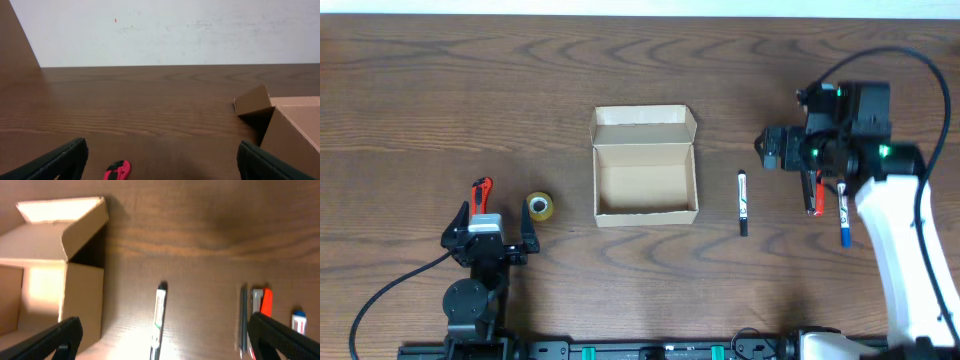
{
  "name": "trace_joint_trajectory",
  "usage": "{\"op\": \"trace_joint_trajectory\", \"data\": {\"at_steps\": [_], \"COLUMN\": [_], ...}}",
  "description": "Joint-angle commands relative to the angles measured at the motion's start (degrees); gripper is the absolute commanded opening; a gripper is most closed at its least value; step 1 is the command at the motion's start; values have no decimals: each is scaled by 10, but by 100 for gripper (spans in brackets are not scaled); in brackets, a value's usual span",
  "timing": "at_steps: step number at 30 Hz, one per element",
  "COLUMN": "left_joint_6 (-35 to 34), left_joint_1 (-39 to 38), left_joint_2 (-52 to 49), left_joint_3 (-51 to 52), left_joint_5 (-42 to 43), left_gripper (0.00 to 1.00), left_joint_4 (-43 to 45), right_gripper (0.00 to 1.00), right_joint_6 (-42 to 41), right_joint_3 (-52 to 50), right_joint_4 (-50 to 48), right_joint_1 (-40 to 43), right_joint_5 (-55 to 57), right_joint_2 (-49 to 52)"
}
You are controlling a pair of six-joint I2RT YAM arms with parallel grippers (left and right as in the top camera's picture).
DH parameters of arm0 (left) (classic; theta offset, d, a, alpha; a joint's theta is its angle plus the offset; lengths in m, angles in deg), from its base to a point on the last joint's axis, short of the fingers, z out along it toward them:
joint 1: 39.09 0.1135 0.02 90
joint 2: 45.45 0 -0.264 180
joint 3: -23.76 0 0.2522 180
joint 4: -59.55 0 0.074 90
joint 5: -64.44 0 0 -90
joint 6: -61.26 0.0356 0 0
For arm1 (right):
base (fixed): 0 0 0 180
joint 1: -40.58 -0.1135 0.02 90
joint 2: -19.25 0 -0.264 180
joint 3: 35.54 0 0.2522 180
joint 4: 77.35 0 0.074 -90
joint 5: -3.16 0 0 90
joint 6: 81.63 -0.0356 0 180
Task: Pack container
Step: 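Lower the right gripper and grasp the black marker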
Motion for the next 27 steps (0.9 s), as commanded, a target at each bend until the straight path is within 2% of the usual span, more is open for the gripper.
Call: {"op": "trace_joint_trajectory", "data": {"at_steps": [1, 13, 20, 27], "left_joint_6": [-4, -4, -4, -4], "left_joint_1": [-1, -1, -1, -1], "left_joint_2": [4, 4, 4, 4], "left_joint_3": [9, 9, 9, 9], "left_joint_5": [7, 7, 7, 7], "left_gripper": [95, 95, 95, 95], "left_joint_4": [-27, -27, -27, -27], "right_gripper": [99, 99, 99, 99], "right_joint_6": [8, -71, -100, -106], "right_joint_3": [47, 44, 31, 0], "right_joint_4": [35, 155, 153, 106], "right_joint_1": [-13, -80, -88, -88], "right_joint_5": [-4, 80, 87, 93], "right_joint_2": [30, 87, 143, 188]}}
